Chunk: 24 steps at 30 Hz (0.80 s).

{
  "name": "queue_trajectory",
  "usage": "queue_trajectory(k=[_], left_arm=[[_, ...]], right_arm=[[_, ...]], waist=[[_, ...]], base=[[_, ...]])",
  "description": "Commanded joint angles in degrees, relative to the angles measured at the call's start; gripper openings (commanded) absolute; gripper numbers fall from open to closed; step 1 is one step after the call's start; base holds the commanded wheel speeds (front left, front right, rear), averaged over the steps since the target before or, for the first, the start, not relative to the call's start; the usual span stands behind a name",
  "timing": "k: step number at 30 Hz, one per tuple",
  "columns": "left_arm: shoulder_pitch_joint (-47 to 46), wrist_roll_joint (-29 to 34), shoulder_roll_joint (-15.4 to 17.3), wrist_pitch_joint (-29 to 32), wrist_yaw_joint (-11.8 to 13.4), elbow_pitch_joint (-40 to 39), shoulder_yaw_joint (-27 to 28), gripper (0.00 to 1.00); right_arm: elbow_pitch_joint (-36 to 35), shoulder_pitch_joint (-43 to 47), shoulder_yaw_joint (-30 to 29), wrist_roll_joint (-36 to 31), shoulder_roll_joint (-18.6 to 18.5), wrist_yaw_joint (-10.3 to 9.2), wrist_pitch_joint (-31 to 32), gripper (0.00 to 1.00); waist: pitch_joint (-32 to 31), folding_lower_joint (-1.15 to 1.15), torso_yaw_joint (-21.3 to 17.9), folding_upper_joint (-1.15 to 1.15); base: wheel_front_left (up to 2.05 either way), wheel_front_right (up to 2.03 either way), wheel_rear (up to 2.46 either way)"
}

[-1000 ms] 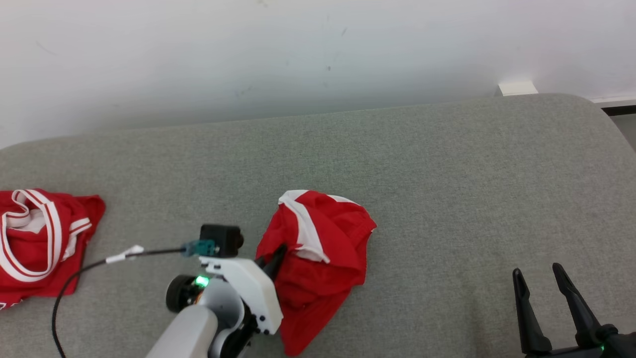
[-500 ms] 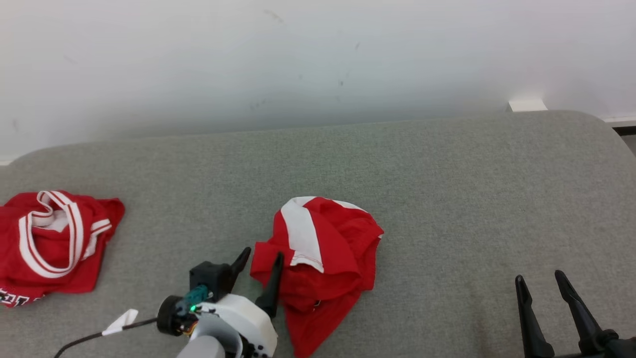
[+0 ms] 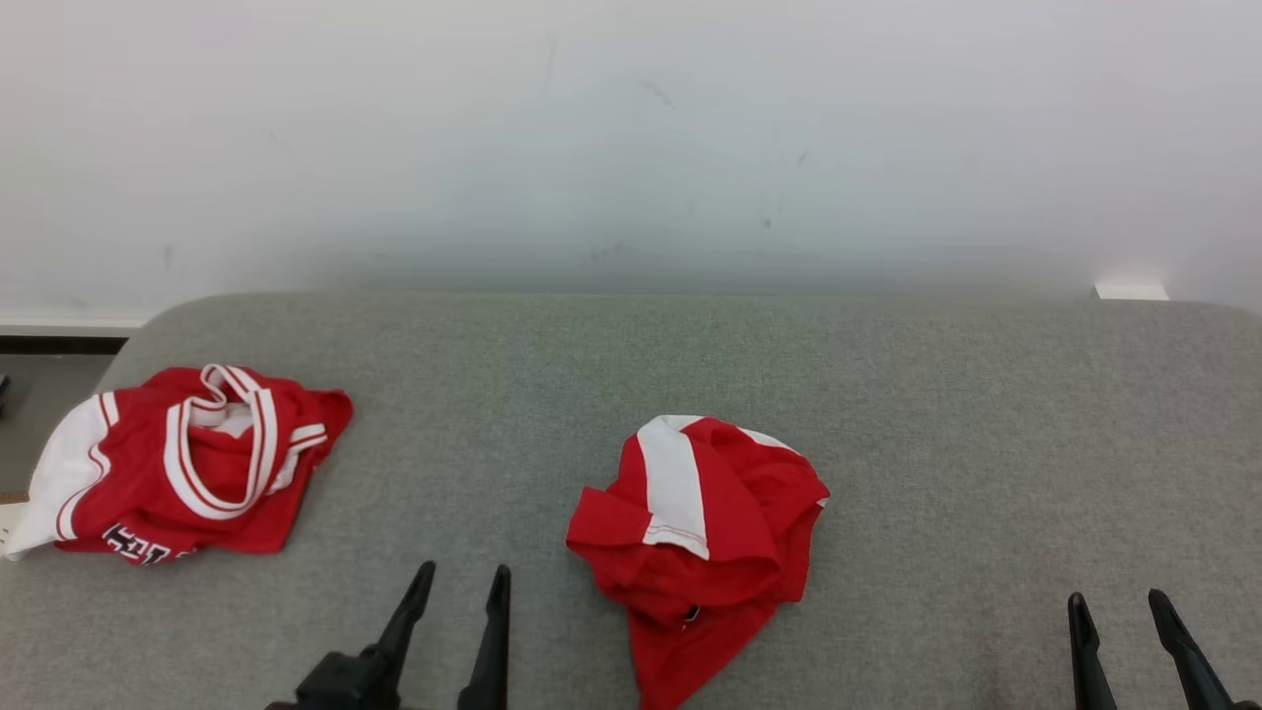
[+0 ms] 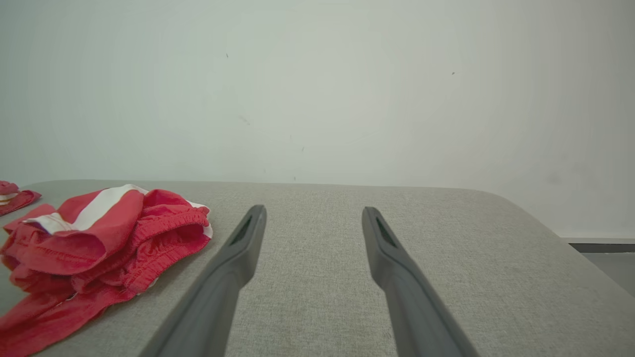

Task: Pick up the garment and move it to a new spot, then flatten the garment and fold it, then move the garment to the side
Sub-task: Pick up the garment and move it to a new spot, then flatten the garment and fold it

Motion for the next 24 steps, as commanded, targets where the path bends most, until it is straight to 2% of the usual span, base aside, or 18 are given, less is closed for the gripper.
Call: queue_trajectory(k=[1,5,14,24], left_arm=[[1.3,1.3,-0.3,0.0,-0.8,-0.5,1.0,1.0],[3.6,2.8,-1.2,0.0,-1.9,-0.8,4.1,1.0],[5.0,5.7,-2.3,0.0,-4.3,0.4,6.9,1.0],[4.1,6.9,-2.5,0.0,-5.0,0.6,7.9,1.0]], right_arm=[[0.6,1.0,-0.6,-0.3,0.2,-0.16,0.1,1.0],[1.8,1.6,-1.0,-0.6,1.6,-0.16,0.0,1.0],[4.1,1.5,0.0,-0.4,2.7,-0.16,0.1,1.0],[4.4,0.6,0.5,-0.3,2.9,-0.16,0.1,1.0]], waist=[[-0.4,0.0,0.4,0.0],[-1.0,0.0,0.0,0.0],[-1.6,0.0,-1.2,0.0],[-1.3,0.0,-1.5,0.0]], base=[[0.0,0.0,0.0],[0.0,0.0,0.0],[0.0,0.0,0.0],[0.0,0.0,0.0]])
